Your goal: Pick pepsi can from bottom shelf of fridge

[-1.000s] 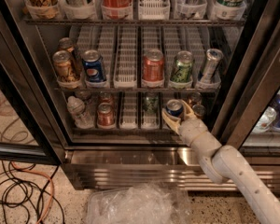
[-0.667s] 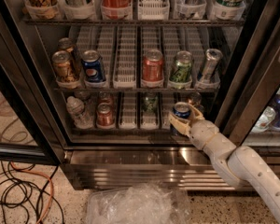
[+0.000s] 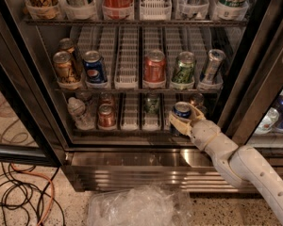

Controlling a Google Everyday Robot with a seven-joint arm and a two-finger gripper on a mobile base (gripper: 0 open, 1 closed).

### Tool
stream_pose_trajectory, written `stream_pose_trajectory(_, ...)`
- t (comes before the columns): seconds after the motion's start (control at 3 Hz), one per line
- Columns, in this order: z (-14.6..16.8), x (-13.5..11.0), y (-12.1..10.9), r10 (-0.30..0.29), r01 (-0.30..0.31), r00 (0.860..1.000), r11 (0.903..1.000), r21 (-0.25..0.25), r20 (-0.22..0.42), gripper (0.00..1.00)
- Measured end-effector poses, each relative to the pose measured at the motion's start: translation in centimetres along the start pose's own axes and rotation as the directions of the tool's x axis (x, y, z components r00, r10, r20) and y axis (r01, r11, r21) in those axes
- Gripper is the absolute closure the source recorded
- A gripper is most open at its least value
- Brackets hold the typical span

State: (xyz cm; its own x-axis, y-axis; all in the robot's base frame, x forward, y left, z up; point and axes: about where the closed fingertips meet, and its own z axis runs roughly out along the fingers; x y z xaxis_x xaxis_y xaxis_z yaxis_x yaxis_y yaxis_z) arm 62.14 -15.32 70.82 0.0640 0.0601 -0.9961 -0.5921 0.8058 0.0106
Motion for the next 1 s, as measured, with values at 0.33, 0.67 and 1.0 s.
stream_pose_trajectory(0.33, 0.2, -0.4, 3.0, 0.032, -0.036, 0.999, 0.9901, -0.136, -0.028, 1.0)
stream_pose_trajectory(0.67, -1.1, -2.0, 6.6, 0.107, -0.121, 0.992, 0.9502, -0.287, -0.066, 1.0)
stream_pose_trajectory(1.0, -2.8, -3.8, 9.1, 0.162, -0.17, 0.985, 0.9143, -0.368, -0.053, 1.0)
